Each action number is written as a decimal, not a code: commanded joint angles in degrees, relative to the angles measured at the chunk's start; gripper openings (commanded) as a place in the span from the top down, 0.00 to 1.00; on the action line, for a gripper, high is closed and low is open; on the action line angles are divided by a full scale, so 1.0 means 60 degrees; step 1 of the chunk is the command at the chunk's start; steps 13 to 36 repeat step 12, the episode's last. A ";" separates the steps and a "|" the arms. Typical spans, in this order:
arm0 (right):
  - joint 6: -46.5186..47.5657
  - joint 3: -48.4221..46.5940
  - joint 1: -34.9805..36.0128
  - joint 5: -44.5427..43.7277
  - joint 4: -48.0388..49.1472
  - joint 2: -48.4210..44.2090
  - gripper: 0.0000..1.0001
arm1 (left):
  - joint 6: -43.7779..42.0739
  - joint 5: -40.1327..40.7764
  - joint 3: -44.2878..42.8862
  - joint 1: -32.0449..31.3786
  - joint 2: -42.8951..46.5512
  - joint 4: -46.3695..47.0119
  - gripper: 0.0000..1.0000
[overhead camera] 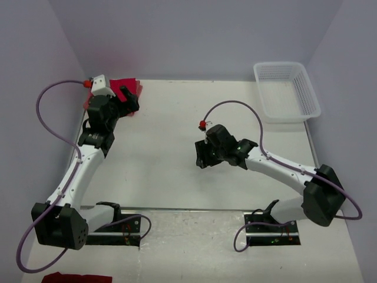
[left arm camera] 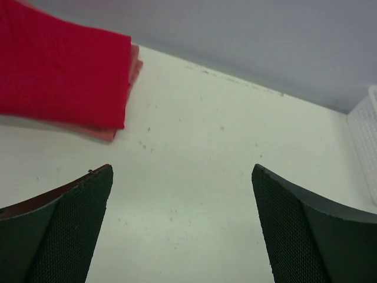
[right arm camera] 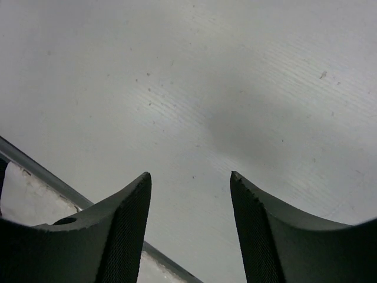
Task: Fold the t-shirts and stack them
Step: Put the neatly folded tshirt into the corner of the board with the left arm
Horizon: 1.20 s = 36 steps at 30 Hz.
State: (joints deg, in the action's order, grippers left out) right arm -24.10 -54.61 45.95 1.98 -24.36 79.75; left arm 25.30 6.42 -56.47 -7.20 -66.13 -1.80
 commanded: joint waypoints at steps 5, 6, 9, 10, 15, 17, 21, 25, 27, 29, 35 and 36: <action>0.0222 0.0531 -0.0013 -0.0696 0.0793 -0.1496 0.41 | 0.0691 -0.2152 0.1910 -0.0074 0.1293 0.0315 0.00; 0.0266 0.0590 -0.0013 -0.0710 0.0938 -0.1629 0.41 | 0.0691 -0.2226 0.2085 -0.0132 0.1411 0.0315 0.00; 0.0208 0.0883 -0.0042 -0.0929 0.1173 -0.2185 0.41 | 0.0487 -0.2490 0.2730 -0.0205 0.1923 -0.0211 0.00; 0.0193 0.0884 -0.0042 -0.1046 0.1174 -0.2289 0.41 | 0.0413 -0.2461 0.2804 -0.0220 0.2055 -0.0285 0.00; 0.0207 0.0971 -0.0042 -0.1412 0.1290 -0.2713 0.39 | 0.0310 -0.2504 0.2834 -0.0221 0.2407 -0.0620 0.00; 0.0207 0.0971 -0.0042 -0.1412 0.1290 -0.2713 0.39 | 0.0310 -0.2504 0.2834 -0.0221 0.2407 -0.0620 0.00; 0.0207 0.0971 -0.0042 -0.1412 0.1290 -0.2713 0.39 | 0.0310 -0.2504 0.2834 -0.0221 0.2407 -0.0620 0.00; 0.0207 0.0971 -0.0042 -0.1412 0.1290 -0.2713 0.39 | 0.0310 -0.2504 0.2834 -0.0221 0.2407 -0.0620 0.00; 0.0207 0.0971 -0.0042 -0.1412 0.1290 -0.2713 0.39 | 0.0310 -0.2504 0.2834 -0.0221 0.2407 -0.0620 0.00; 0.0207 0.0971 -0.0042 -0.1412 0.1290 -0.2713 0.39 | 0.0310 -0.2504 0.2834 -0.0221 0.2407 -0.0620 0.00; 0.0207 0.0971 -0.0042 -0.1412 0.1290 -0.2713 0.39 | 0.0310 -0.2504 0.2834 -0.0221 0.2407 -0.0620 0.00; 0.0207 0.0971 -0.0042 -0.1412 0.1290 -0.2713 0.39 | 0.0310 -0.2504 0.2834 -0.0221 0.2407 -0.0620 0.00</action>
